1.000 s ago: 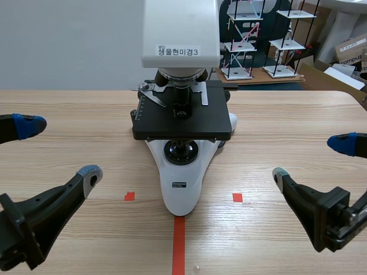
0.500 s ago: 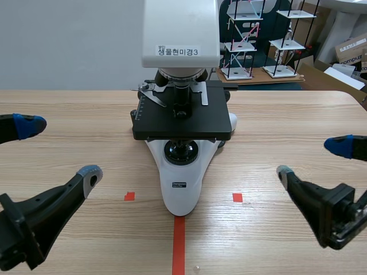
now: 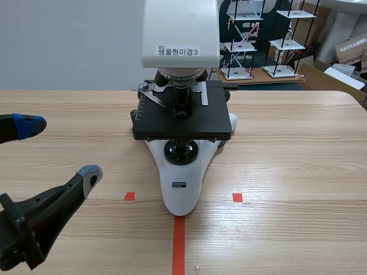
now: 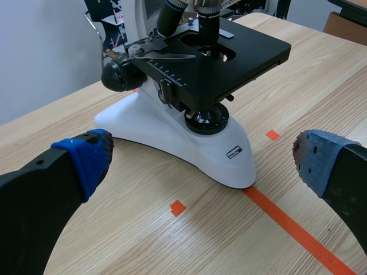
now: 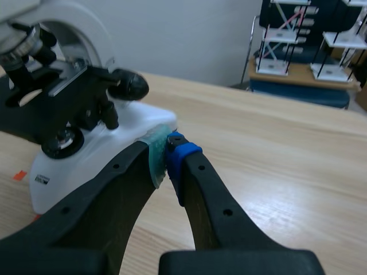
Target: Point at the eyepiece
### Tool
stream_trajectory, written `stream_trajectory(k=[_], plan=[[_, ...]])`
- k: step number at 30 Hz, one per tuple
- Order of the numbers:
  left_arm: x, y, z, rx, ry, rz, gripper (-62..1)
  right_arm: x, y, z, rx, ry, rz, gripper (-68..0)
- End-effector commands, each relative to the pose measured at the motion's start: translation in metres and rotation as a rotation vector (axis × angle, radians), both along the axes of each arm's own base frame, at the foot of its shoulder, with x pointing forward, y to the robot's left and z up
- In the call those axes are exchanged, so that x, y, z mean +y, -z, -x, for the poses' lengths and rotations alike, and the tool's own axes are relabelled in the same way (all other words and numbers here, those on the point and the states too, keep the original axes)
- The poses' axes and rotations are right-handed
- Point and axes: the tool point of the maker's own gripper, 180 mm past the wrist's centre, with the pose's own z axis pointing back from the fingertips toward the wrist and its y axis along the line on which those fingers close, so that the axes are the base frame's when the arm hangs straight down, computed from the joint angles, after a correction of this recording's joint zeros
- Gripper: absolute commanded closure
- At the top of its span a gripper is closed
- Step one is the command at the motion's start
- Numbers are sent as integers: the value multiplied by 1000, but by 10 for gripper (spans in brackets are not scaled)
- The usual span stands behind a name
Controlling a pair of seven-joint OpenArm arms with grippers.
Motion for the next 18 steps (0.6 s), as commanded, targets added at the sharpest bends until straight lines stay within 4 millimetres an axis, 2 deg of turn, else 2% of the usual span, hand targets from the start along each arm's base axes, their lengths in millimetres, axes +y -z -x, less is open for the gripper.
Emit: stream_trajectory(k=[1, 4, 10, 18], plan=[[-2, -6, 0, -16, 1, 20, -623, 1, -24, 0, -67, -15, -13, -5], [-2, -6, 0, -16, 1, 20, -623, -5, -58, 2, -149, -8, 16, -6], [-2, -6, 0, -16, 0, 20, -623, 10, -115, 6, -240, -41, 67, -7], [-2, -6, 0, -16, 0, 20, -623, 16, -149, -13, -279, -38, 102, -7]])
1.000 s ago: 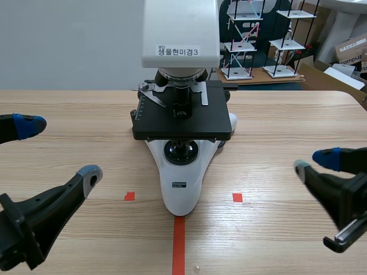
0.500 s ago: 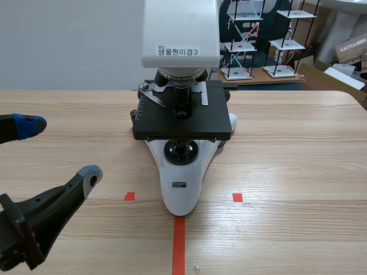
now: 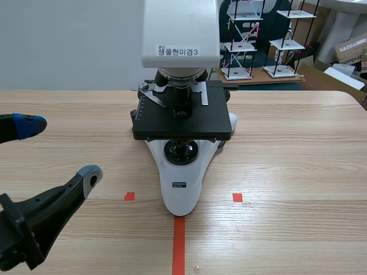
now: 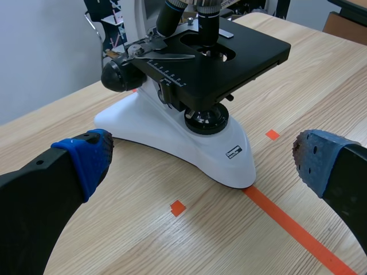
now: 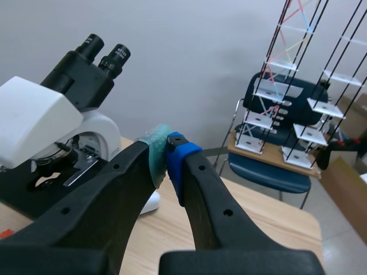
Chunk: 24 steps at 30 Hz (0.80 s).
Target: Point at the eyepiece
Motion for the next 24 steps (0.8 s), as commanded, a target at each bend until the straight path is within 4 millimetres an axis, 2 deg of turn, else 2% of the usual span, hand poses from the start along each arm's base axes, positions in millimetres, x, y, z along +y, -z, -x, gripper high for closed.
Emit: stream_trajectory(k=[1, 7, 10, 20, 24], plan=[[-2, -6, 0, -16, -1, 22, -623, 0, -16, -4, -63, -15, -2, -7], [-2, -6, 0, -16, -1, 22, -623, 17, -47, -15, -155, -79, 57, -6], [-2, -6, 0, -16, -2, 22, -623, 15, -57, -26, -184, -70, 47, -6], [-2, -6, 0, -16, -2, 22, -623, -17, -48, -82, -159, -23, -68, -6], [-2, -6, 0, -16, -2, 22, -623, -10, -50, -96, -174, -64, -67, -6]])
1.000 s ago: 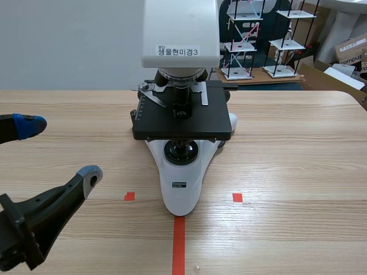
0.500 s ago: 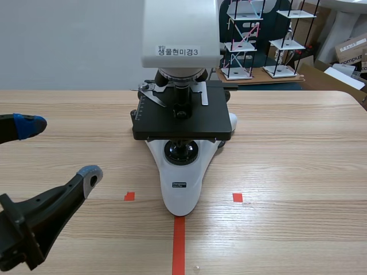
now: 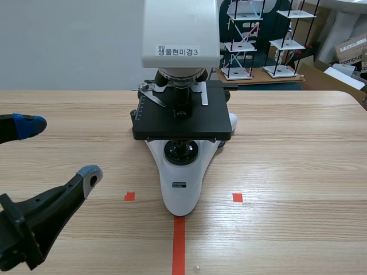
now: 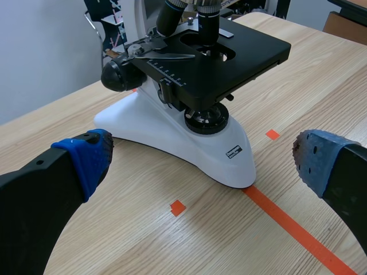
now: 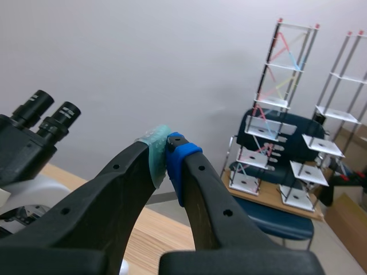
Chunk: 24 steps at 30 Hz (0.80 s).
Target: Point at the eyepiece
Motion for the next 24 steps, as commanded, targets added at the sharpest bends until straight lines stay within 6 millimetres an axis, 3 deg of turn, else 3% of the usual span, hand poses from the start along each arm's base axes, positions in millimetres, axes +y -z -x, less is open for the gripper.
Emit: stream_trajectory(k=[1, 6, 14, 24], plan=[[-2, -6, 0, -16, -2, 22, -623, 11, -21, 2, -65, -36, 5, -6], [-2, -6, 0, -16, -2, 22, -623, 27, -14, -18, -66, -62, 16, -6], [-2, -6, 0, -16, -2, 22, -623, 57, 18, -54, 21, -113, -44, -6], [-2, -6, 0, -16, -1, 22, -623, 92, 36, -84, 77, -169, -31, -6]])
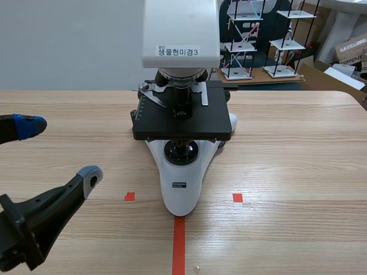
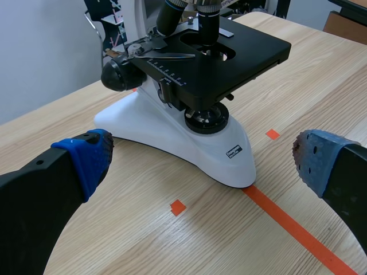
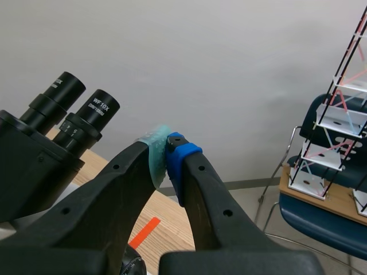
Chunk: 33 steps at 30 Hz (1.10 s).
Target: Point at the eyepiece
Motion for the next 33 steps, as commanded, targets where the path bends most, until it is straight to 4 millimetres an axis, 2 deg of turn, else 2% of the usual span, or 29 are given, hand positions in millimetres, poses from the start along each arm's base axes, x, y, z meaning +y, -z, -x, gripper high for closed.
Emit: stream_trajectory(k=[1, 5, 9, 19, 33], plan=[[-2, -6, 0, -16, -1, 22, -623, -2, -14, -2, -34, -4, -17, -6], [-2, -6, 0, -16, -1, 22, -623, 1, -6, -11, -6, -13, -38, -6], [-2, -6, 0, -16, -1, 22, -623, 12, -1, -14, 7, -55, -38, -6], [-2, -6, 0, -16, -1, 22, -623, 50, 5, -11, 4, -152, 3, -6], [-2, -6, 0, -16, -1, 22, -623, 51, 6, -11, 6, -154, 3, -6]])
